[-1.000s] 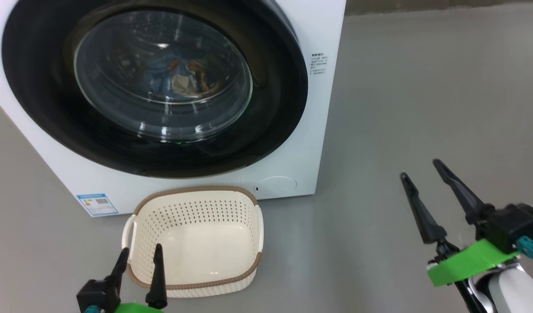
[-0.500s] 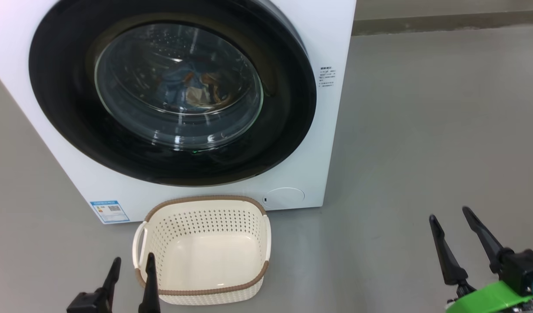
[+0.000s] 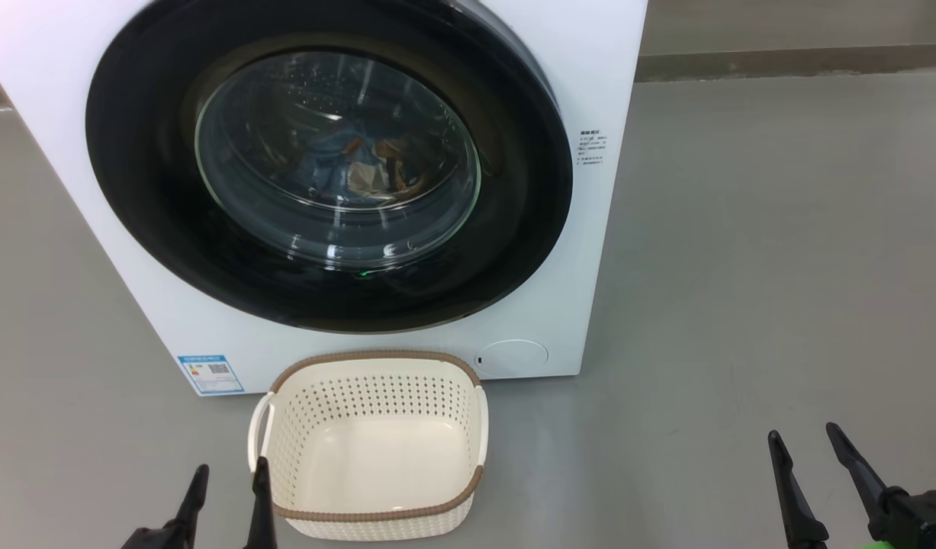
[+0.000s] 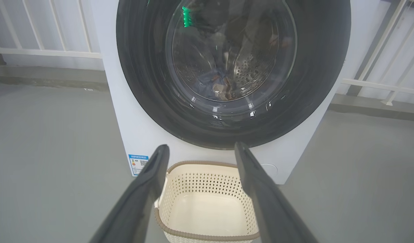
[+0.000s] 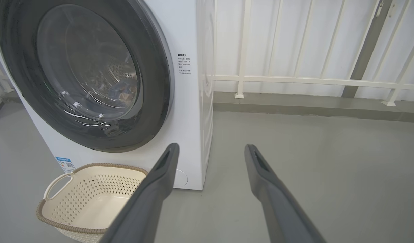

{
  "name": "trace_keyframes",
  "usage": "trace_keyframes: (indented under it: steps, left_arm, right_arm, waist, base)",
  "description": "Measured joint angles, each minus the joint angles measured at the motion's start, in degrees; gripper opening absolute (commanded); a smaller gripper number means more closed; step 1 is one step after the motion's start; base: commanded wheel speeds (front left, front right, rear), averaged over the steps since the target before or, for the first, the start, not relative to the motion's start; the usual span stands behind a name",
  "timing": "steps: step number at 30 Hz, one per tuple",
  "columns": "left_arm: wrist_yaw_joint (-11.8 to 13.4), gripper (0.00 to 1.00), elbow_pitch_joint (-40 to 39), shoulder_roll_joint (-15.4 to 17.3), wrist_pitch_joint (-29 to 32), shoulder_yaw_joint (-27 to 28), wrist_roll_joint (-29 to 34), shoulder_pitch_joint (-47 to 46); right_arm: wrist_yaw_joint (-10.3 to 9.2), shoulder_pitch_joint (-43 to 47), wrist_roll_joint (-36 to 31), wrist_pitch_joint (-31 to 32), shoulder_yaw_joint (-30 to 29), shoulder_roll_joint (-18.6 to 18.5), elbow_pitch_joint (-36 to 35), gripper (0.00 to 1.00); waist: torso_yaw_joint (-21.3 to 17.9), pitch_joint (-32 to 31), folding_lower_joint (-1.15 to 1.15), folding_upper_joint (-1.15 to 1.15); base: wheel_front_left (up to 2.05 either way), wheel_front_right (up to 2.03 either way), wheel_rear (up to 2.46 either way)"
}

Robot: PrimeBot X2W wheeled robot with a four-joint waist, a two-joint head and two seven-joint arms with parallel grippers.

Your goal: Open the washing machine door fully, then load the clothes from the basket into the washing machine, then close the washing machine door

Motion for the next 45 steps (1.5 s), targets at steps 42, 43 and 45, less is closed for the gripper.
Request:
trace_keyframes:
  steps: [42,43,45]
  left_arm:
    - [-1.18,0.00,3.13,-1.09,1.12,1.33,-1.65,1.63]
    - [-1.18,0.00,3.13,-1.09,1.35,1.37,-2.13,1.63]
    - [-1.19,0.00,3.13,-1.09,1.59,1.45,-3.54,1.63]
  right_arm:
    - [0.02,0.99,2.45,1.10,-0.57,2.34,4.28,0.00]
    - [0.02,0.98,3.08,1.27,-0.57,2.34,4.28,0.00]
    - [0.02,0.98,4.35,1.62,-0.57,2.36,4.35,0.00]
  waist:
    - [0.52,0.55,0.02,0.00]
    - [0.52,0.55,0.03,0.00]
    - [0.51,0.59,0.02,0.00]
  base:
    - [0.00,0.00,0.00]
    - [0.00,0.00,0.00]
    - [0.00,0.00,0.00]
